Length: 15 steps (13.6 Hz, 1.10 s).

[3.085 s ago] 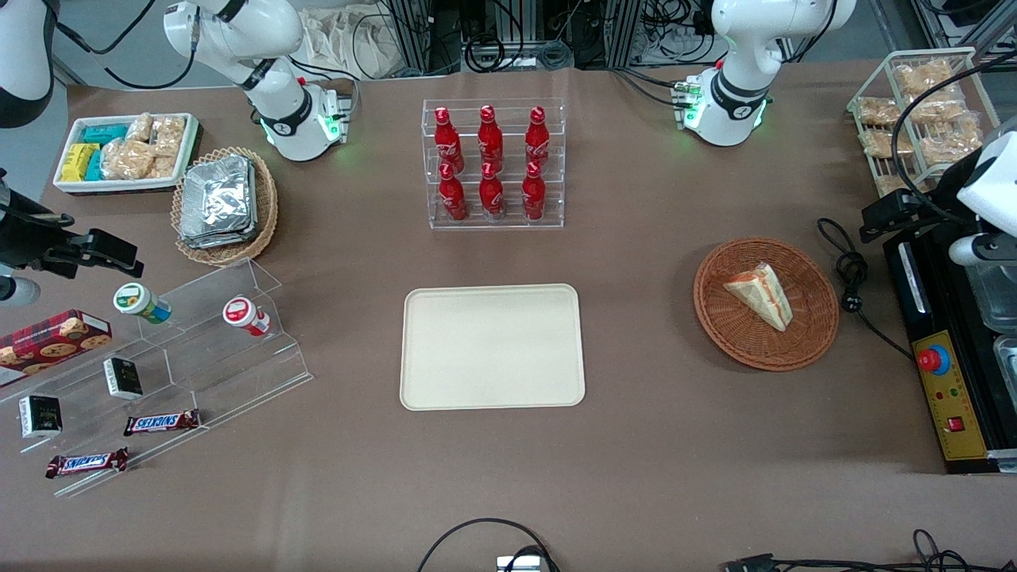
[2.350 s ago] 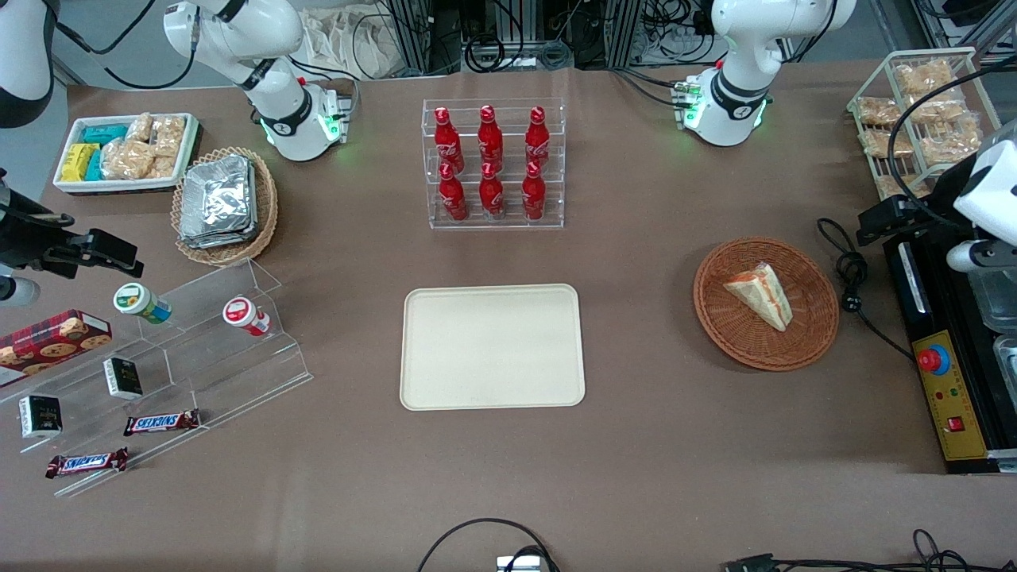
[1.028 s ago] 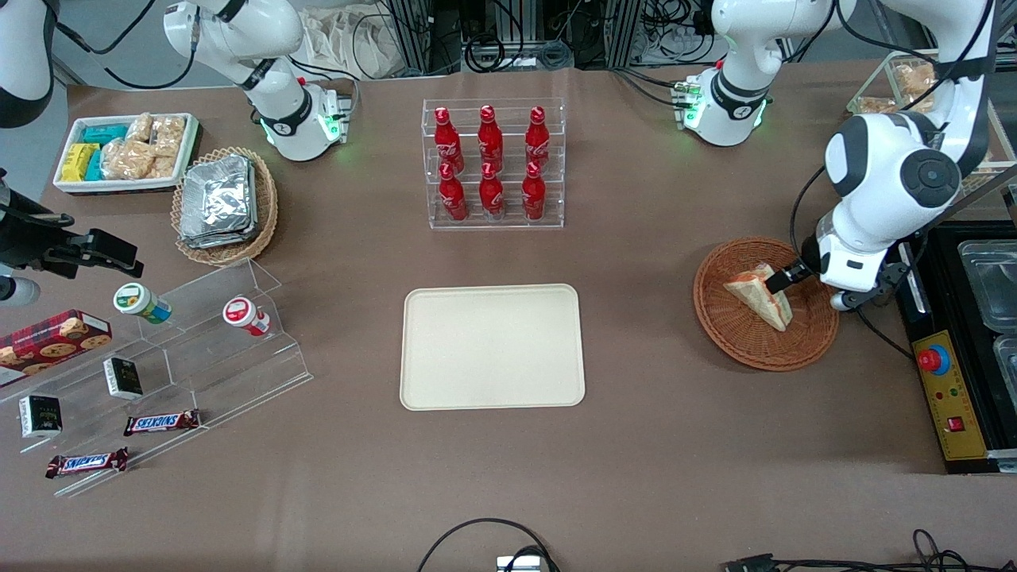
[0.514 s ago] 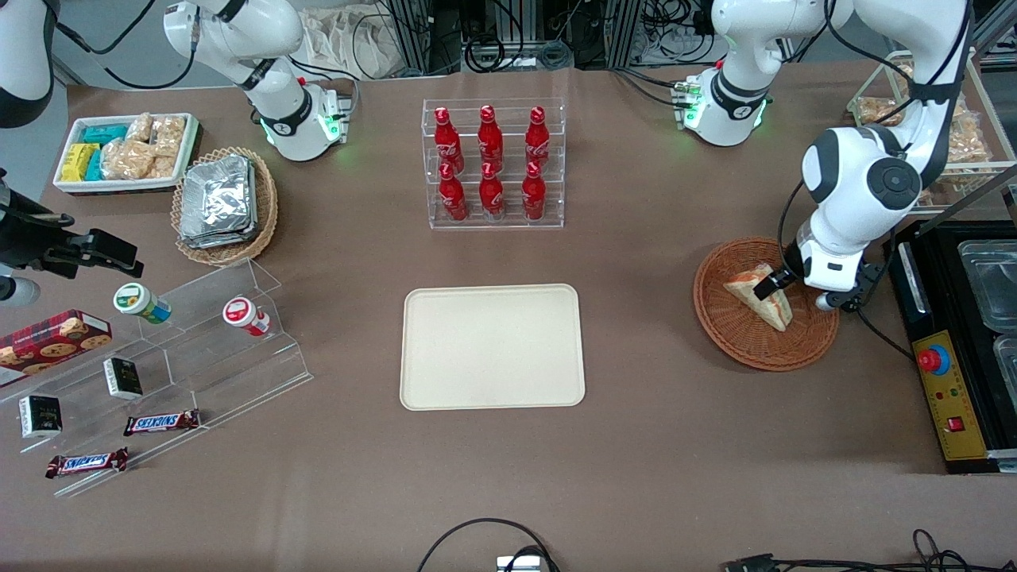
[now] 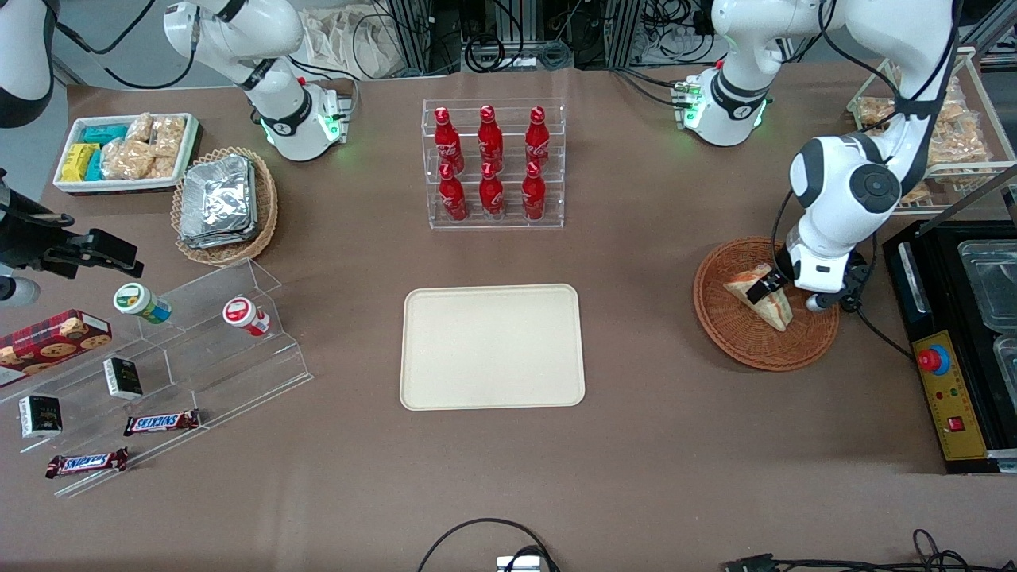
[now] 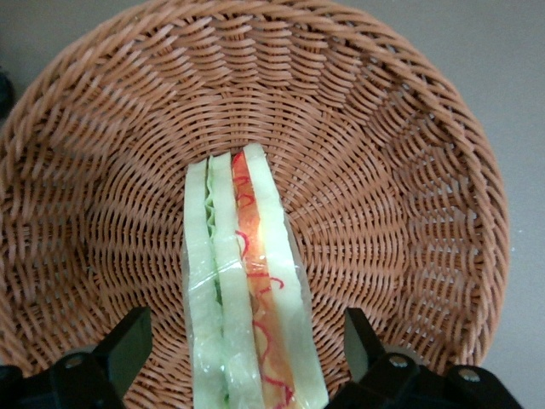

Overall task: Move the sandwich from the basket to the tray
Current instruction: 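Close the left gripper on the sandwich's wrapped end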

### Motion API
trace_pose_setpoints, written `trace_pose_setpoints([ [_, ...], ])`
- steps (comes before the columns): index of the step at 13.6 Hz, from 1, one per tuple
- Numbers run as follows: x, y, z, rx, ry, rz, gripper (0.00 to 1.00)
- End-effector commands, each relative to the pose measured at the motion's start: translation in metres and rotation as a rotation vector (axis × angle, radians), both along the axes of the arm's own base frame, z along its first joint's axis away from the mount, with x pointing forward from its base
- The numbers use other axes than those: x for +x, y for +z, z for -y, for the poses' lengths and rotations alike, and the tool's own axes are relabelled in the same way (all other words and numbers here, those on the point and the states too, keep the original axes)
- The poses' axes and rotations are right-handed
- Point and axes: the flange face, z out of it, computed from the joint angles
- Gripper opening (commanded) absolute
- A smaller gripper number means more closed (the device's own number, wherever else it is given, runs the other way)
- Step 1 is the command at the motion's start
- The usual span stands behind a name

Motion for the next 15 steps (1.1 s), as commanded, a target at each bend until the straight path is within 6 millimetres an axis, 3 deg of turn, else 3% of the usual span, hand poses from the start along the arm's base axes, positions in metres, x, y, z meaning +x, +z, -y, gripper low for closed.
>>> trace_pose_setpoints([
  [1,-0.004,-0.012,0.001,-0.001,0.016,0.016,1.00],
  [2,-0.004,-0.012,0.001,-0.001,0.016,0.017,0.92],
  [4,-0.004,-0.012,0.001,-0.002,0.022,0.017,0.39],
  [6,-0.003,-0.012,0.004,0.000,0.007,0.019,0.11],
  [7,-0.003,-0.011,0.004,0.001,-0.002,0.021,0.06],
  [9,-0.001,0.001,0.006,0.003,-0.020,0.024,0.05],
  [13,0.005,0.058,0.010,0.055,-0.213,-0.001,0.06],
  [15,0.011,0.081,0.024,0.076,-0.328,0.018,0.06],
])
